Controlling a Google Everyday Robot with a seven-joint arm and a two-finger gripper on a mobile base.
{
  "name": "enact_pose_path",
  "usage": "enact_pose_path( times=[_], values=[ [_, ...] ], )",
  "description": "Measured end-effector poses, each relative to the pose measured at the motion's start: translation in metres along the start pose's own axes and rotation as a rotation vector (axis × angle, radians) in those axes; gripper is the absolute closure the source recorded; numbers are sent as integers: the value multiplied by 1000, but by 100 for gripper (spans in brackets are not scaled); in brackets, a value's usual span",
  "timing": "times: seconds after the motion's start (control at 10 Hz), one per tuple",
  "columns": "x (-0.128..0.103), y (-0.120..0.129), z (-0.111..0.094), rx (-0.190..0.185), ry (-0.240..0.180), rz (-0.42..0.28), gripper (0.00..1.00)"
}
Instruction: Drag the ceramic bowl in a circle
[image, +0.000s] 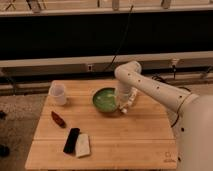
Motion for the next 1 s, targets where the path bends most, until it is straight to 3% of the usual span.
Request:
enact_pose_path(
  times=[1.0],
  values=[
    [-6, -12, -7, 4, 7, 67, 98]
  ],
)
